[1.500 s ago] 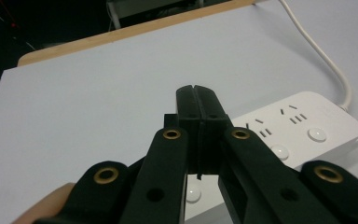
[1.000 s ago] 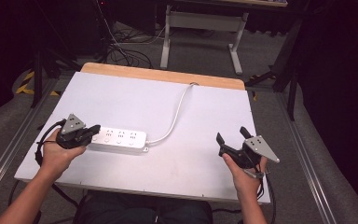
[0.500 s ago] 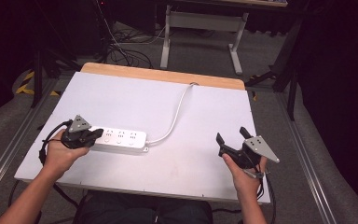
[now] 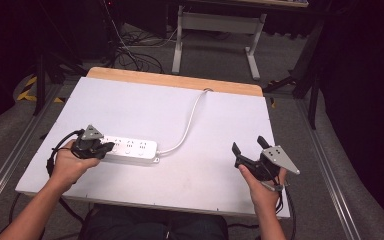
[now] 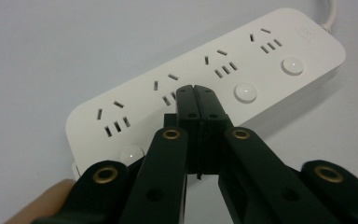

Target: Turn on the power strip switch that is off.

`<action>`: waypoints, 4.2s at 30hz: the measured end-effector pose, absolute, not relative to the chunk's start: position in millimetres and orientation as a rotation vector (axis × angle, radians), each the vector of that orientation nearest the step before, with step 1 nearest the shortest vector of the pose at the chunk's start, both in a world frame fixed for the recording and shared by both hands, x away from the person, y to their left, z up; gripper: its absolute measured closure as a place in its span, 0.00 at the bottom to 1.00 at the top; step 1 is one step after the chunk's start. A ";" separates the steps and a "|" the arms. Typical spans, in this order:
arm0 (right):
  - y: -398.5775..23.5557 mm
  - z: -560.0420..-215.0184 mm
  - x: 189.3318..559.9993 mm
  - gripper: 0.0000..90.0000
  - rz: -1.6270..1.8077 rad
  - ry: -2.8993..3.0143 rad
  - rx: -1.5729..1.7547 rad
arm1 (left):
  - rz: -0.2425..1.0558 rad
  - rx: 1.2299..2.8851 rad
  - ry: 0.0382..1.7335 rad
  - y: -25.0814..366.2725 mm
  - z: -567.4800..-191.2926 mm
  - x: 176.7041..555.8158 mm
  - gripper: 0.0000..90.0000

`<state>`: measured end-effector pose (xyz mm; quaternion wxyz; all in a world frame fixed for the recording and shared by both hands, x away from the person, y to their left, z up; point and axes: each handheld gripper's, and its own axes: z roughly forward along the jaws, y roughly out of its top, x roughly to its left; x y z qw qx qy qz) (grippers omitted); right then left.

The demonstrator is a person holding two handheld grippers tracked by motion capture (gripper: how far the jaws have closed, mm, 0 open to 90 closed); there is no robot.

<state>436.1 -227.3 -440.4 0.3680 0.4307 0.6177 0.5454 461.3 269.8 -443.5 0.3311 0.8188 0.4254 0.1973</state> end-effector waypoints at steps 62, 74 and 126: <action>-224.4 -439.4 435.2 0.11 1.404 1.582 1.101 | 0.472 2.147 1.224 261.2 -454.9 472.4 1.00; -224.0 -439.2 435.2 0.11 1.403 1.581 1.102 | 0.429 2.129 1.234 265.1 -455.5 473.8 1.00; -224.0 -438.7 434.7 0.11 1.400 1.577 1.097 | 0.458 2.134 1.236 262.4 -456.7 471.9 1.00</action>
